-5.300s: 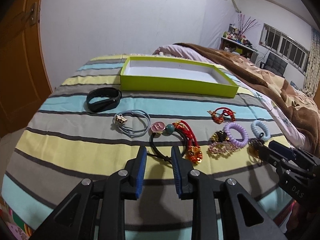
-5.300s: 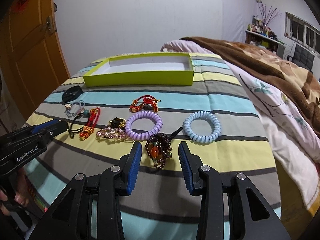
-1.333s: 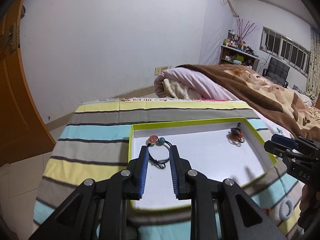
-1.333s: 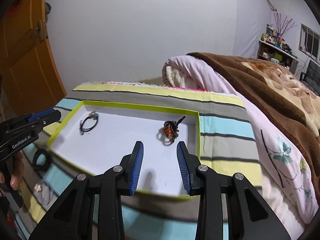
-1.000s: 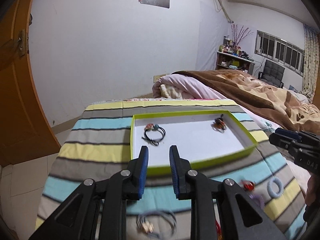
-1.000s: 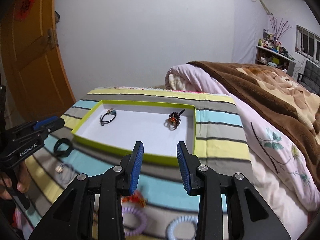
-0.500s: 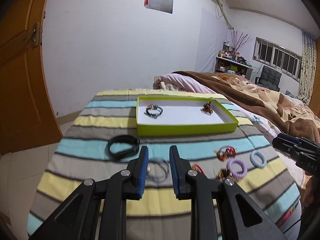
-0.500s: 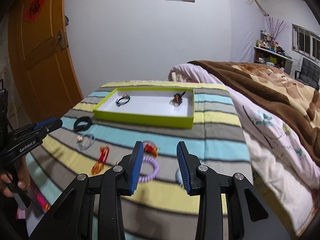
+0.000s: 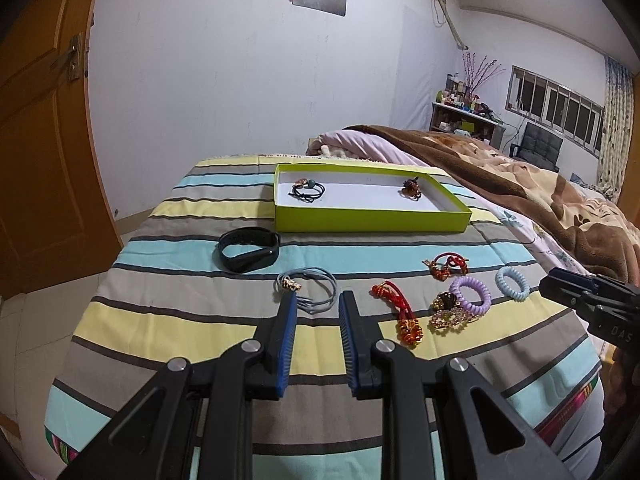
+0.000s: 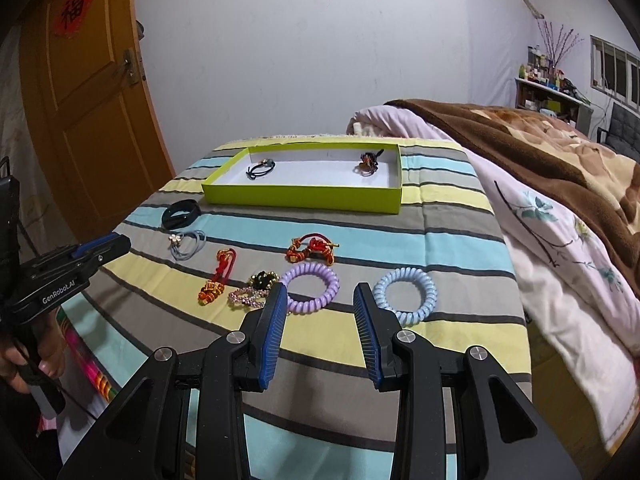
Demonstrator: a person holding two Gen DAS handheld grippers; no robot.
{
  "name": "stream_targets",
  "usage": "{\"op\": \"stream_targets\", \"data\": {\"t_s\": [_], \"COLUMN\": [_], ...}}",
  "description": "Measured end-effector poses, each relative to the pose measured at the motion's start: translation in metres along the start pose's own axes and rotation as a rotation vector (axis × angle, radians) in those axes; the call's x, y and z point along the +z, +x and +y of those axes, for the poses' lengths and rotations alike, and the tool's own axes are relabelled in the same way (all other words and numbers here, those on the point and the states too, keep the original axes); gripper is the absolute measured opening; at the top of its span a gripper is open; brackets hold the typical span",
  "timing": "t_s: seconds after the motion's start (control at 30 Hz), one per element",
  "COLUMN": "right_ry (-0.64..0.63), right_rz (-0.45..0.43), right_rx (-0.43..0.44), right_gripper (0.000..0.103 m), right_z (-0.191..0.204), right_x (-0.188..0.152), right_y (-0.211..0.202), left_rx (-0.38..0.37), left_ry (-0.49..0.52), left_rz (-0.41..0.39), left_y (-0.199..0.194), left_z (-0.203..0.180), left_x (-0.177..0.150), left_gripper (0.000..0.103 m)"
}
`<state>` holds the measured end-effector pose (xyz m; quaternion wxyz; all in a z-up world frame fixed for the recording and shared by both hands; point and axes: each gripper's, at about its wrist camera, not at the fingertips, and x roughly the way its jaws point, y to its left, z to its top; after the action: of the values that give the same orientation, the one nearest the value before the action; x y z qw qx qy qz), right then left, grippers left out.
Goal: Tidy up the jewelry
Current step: 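Grasp the grey-blue flower hair tie with the left tool while the right tool grasps the lavender coil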
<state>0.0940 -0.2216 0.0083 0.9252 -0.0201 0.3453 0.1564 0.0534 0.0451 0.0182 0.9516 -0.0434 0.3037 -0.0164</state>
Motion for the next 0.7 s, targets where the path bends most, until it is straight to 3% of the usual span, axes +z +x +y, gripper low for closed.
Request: {"op": "stream_targets", "data": {"t_s": [0.3, 0.4, 0.7], "right_ry": [0.016, 0.021, 0.038], "right_rz": [0.038, 0.062, 0.152], "right_rx": [-0.003, -0.009, -0.021], "right_gripper": [0.034, 0.028, 0.027], "right_z": [-0.002, -0.003, -0.006], "right_x": [0.002, 0.002, 0.002], "right_y": [0.021, 0.032, 0.067], "left_rx": [-0.005, 0.005, 0.042], "left_ry": [-0.031, -0.032, -0.040], "left_rz": [0.042, 0.068, 0.135], "left_y": [0.018, 0.028, 0.059], "left_z": [0.007, 0.009, 0.013], "left_x": [0.001, 0.002, 0.010], "left_gripper": [0.022, 0.022, 0.022]}}
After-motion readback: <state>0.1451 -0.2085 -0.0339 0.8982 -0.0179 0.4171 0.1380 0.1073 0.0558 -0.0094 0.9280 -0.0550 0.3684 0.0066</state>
